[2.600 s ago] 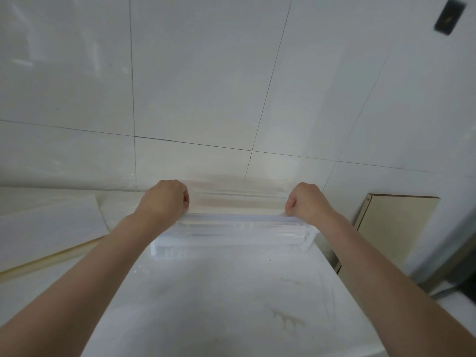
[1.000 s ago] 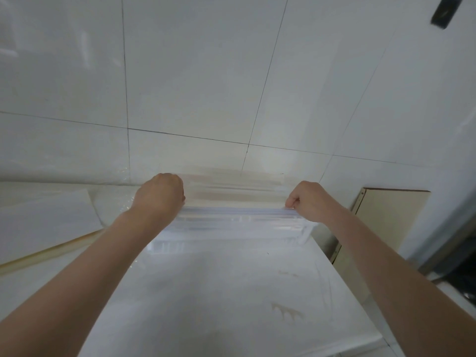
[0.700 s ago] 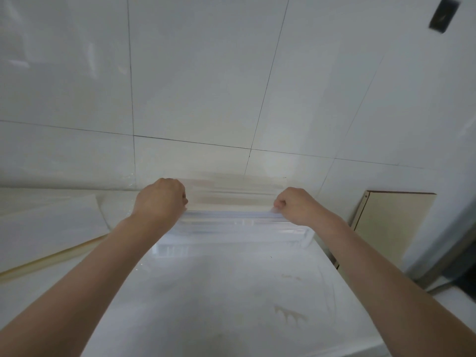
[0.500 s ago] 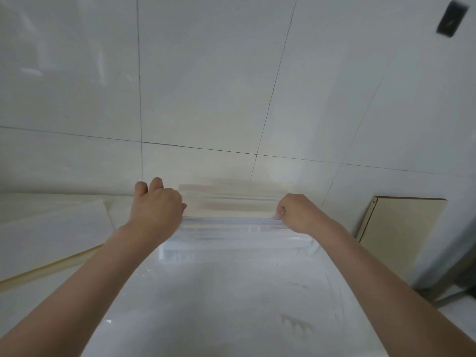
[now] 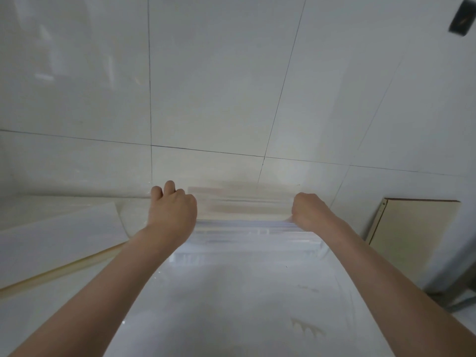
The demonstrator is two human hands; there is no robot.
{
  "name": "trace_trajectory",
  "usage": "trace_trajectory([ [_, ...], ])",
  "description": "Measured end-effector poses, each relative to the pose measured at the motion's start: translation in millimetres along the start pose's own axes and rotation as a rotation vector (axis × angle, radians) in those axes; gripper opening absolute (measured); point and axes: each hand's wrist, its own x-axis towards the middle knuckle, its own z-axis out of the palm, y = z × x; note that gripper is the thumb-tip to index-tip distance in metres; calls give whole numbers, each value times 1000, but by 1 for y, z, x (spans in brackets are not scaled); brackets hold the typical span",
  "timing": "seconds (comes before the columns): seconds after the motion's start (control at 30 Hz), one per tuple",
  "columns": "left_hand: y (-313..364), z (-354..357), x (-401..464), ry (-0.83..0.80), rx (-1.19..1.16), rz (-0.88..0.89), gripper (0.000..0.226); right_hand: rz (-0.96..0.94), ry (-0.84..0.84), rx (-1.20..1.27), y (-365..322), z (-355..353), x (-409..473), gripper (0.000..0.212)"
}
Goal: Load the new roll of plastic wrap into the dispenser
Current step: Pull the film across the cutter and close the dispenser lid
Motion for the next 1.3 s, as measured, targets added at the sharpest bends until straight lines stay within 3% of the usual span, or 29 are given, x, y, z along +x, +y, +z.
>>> trace_trajectory([
  [0.37,-1,1,1,22,-20,-9,16,-58,-6,62,2,4,2,39],
  [0.47,-1,1,1,27,-11,-8,22,-56,-4,149,6,-2,1,12],
  [0.57,-1,2,1,40,-19,-4,19,-66,-40,153,11,-9,-3,28],
  [0.73,0,0,0,42,-10,11,16,-105,44,217,25,-3,-4,31],
  [1.3,-1,6,2,33,1,-4,13,-111,75,338,32,-4,-4,36],
])
